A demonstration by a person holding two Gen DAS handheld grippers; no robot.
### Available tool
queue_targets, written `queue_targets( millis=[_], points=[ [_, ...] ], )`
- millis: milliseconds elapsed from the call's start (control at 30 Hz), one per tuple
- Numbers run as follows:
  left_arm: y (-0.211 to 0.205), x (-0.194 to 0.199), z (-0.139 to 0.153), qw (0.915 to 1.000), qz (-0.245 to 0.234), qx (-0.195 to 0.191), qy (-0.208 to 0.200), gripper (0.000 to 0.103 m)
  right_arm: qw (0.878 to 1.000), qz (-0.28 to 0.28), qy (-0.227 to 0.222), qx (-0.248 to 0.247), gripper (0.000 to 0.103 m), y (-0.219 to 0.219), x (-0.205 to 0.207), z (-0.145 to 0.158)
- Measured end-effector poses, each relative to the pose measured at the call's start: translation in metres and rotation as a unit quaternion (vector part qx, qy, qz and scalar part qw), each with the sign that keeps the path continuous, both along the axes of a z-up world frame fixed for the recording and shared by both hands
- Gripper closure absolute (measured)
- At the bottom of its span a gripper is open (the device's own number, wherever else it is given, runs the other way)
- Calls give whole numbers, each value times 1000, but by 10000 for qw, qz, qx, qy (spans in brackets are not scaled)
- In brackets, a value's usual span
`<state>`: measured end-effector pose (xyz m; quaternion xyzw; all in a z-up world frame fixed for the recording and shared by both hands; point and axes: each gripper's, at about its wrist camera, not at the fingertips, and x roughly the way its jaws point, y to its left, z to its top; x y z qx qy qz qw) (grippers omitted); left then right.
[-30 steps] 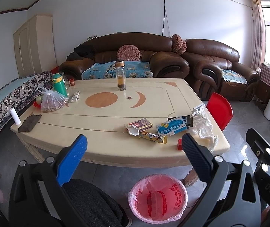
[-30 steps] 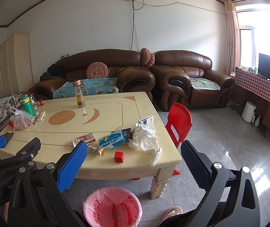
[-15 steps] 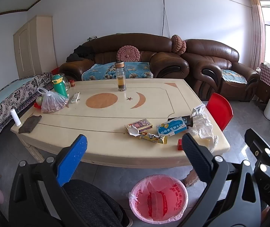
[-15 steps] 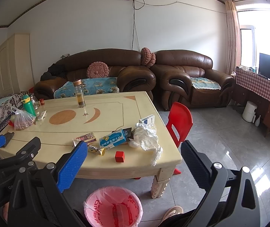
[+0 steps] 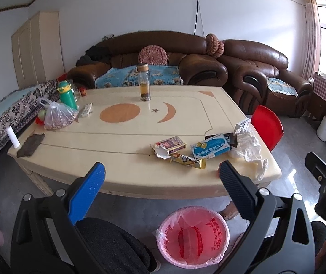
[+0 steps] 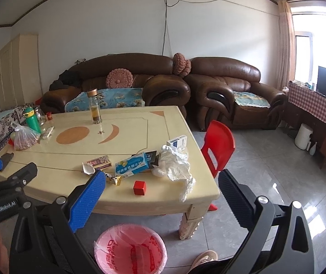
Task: Collect trash
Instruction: 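Move both tools toward the card box and the white plastic bag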
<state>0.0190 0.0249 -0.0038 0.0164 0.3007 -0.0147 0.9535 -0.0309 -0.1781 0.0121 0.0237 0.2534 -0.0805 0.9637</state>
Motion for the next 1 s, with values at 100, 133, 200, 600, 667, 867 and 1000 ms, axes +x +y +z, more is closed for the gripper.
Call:
queue_targets(
  millis=[100,133,200,600,667,867,1000],
  points=[
    [6,13,-9,9999,-35,-36,97,5,9999,106,60,35,6,-6,12,-7],
    [7,17,-12,9999,-42,-29,123,5,9999,117,86,19,6,-7,16,-9],
    [9,25,-19,9997,-134,-20,203,5,9998,130,169,42,6,-12,26,-15],
    [11,74,-55,9951,-780,15,606,5,9956,290,608,656,6,-53,84,-49],
    [10,84,-61,9937,-844,-12,731,5,9965,208,550,600,6,-58,92,-52],
    [5,120,-76,9900,-1071,104,912,5,9981,184,488,322,6,-66,119,-62],
    [1,147,-82,9867,-1284,199,979,5,9972,273,596,369,6,-75,141,-74]
  ],
)
